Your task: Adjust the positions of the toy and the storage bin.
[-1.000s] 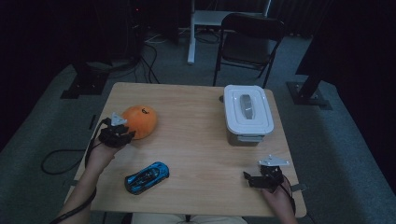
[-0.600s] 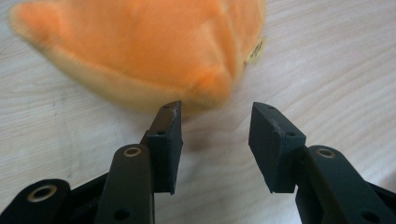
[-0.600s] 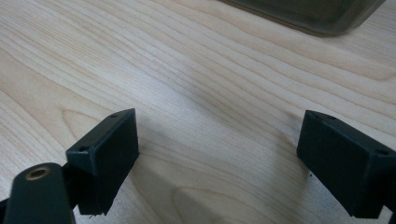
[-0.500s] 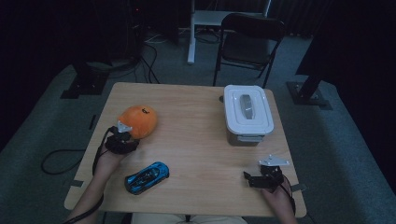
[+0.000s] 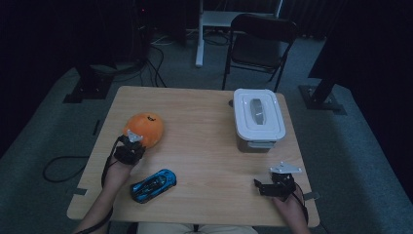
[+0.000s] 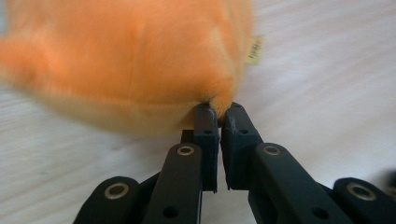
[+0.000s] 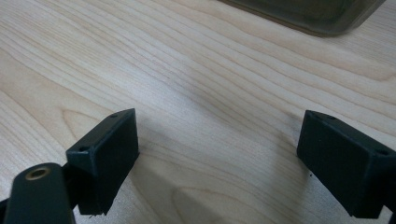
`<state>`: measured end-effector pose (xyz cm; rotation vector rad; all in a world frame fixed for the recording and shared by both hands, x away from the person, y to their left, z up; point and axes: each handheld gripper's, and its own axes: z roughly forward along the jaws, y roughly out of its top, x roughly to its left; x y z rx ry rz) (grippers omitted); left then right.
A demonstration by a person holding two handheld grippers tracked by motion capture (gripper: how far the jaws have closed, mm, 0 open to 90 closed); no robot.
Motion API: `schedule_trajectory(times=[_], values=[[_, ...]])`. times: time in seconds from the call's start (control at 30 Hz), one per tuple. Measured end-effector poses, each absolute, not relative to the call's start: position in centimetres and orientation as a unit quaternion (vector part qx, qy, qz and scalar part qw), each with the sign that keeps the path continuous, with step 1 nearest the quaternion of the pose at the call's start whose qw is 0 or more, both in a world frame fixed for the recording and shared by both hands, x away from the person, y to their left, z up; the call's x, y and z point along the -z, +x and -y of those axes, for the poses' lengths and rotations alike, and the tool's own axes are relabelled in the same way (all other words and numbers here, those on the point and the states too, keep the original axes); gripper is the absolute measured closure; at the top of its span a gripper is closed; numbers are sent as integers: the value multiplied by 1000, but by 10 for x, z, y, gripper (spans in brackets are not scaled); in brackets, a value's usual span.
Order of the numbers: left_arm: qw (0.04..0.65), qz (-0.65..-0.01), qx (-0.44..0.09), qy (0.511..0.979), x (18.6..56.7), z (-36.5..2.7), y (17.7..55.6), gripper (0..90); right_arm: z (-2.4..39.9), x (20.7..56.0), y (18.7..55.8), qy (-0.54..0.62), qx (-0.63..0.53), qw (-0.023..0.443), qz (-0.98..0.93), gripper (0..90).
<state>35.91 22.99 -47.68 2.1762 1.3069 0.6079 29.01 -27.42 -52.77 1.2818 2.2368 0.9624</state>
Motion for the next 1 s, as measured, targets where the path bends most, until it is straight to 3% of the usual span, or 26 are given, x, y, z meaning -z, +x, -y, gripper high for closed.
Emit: schedule_trajectory(times=[0.33,0.4,0.53,0.8,1.0], values=[[304,-452,-171,821,466,-221,328,798,274,528,290,457,-343,194,-797,121],[313,-448,-165,821,459,-224,324,699,274,528,290,457,-343,194,-797,121],[327,-456,-202,803,442,-231,322,534,274,528,290,457,-343,194,-798,121],[338,-492,-241,765,425,-238,352,181,274,528,290,457,-343,194,-798,122],[310,-509,-226,770,436,-237,376,156,274,528,290,457,-343,194,-797,122]])
